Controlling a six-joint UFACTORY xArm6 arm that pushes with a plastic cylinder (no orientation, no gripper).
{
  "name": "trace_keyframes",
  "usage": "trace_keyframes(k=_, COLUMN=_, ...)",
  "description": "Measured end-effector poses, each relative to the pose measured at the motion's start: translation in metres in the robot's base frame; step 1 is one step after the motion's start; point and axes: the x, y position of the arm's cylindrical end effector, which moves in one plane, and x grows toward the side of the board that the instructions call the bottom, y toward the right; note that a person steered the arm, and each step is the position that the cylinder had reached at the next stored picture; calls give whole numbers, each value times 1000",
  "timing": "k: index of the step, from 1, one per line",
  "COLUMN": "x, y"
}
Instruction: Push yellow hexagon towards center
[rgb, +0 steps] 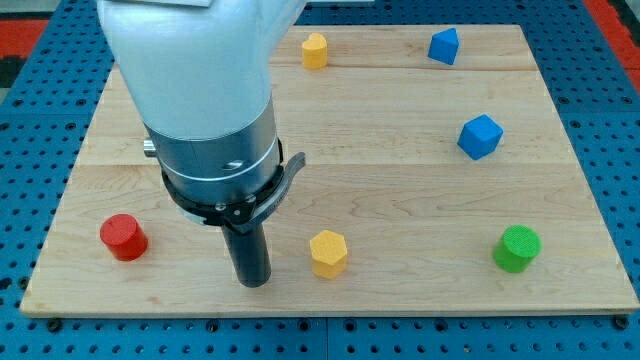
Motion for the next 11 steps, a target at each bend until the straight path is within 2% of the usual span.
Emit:
trace_keyframes(k=3, x=5, y=58)
trace_keyframes(k=9, x=7, y=104)
trace_keyframes(k=10, x=-8, y=106)
trace_keyframes(k=11, x=-44, y=106)
